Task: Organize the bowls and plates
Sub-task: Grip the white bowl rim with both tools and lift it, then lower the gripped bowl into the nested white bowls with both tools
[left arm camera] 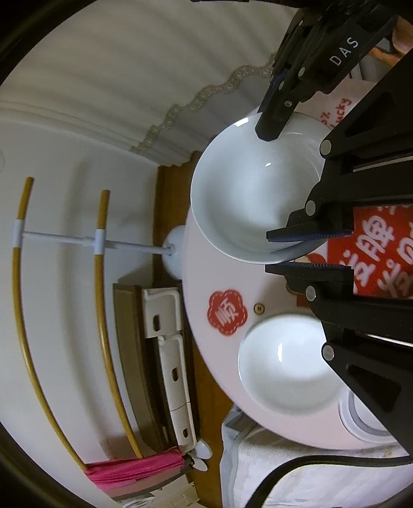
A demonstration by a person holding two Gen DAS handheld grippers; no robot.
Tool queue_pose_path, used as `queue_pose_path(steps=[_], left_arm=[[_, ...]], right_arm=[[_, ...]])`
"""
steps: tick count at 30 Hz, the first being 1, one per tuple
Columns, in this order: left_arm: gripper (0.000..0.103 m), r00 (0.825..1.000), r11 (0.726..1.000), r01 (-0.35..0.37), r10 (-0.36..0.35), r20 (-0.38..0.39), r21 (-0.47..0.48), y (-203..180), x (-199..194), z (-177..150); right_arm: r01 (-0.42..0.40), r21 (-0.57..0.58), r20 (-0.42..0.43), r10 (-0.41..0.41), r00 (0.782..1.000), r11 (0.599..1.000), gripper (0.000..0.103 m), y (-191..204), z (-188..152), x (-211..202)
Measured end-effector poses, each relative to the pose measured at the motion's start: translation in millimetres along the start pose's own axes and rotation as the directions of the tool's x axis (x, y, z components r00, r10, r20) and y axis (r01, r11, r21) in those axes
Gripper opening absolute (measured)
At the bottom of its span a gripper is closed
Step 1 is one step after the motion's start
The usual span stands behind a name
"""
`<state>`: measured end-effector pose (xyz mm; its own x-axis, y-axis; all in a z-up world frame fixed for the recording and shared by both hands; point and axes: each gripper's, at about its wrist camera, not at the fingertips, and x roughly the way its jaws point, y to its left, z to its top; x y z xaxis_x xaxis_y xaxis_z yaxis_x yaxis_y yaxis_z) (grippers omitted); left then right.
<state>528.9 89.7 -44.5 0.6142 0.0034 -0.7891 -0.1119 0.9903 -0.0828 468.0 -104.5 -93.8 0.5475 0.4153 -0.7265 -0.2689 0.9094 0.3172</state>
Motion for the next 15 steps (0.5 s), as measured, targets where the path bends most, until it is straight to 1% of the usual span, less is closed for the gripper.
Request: queue_pose_path(steps=[4, 7, 15], left_arm=[[0.008, 0.999, 1.000, 0.003, -0.001, 0.049, -0.030, 29.4, -34.0, -12.3], [0.008, 0.997, 0.999, -0.001, 0.005, 0.073, -0.050, 51.3, -53.1, -22.4], [0.007, 0.996, 0.992, -0.037, 0.047, 0.081, -0.122, 106.5, -76.9, -54.3]], right_arm=[[-0.009, -0.037, 0.027, 0.010, 1.000, 0.999, 0.010, 30.4, -1.4, -15.9], [-0.015, -0.068, 0.038, 0.018, 0.999, 0.998, 0.010, 54.4, -2.7, -21.3], [-0.040, -0.126, 0.010, 0.042, 0.999, 0.991, 0.010, 110.6, -8.3, -1.9]])
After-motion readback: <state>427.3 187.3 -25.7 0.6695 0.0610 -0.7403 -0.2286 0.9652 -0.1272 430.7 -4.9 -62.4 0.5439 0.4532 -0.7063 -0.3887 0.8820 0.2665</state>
